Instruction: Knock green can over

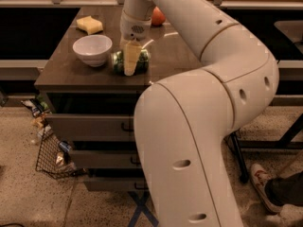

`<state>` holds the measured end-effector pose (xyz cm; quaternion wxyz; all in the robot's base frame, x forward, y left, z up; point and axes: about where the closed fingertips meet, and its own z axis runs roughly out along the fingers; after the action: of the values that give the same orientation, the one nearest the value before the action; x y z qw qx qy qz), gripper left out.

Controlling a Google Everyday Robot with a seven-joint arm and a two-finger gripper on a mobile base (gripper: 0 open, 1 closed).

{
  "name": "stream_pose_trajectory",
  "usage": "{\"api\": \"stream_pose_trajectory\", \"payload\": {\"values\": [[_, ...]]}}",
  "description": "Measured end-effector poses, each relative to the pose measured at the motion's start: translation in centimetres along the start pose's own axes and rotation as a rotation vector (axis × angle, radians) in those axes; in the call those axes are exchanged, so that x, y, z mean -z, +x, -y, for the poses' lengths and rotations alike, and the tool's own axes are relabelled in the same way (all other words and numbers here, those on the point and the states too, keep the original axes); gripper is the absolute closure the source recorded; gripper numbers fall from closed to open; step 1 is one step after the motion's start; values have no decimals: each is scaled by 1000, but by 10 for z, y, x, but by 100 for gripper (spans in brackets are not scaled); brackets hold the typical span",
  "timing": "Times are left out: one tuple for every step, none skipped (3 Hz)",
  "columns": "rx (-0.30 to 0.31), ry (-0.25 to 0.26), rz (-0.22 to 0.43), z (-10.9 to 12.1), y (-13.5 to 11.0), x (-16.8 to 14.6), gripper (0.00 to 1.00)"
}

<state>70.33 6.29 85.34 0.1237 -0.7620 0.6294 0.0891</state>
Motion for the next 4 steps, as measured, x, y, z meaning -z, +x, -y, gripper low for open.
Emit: {"api": "stream_pose_trajectory", "payload": {"values": [[-32,-6,21,-2,0,0,0],[-77,2,49,-2,1,3,0],[-196,6,161,-5,13,12,0],[-285,39,362,-18,31,37,0]]}}
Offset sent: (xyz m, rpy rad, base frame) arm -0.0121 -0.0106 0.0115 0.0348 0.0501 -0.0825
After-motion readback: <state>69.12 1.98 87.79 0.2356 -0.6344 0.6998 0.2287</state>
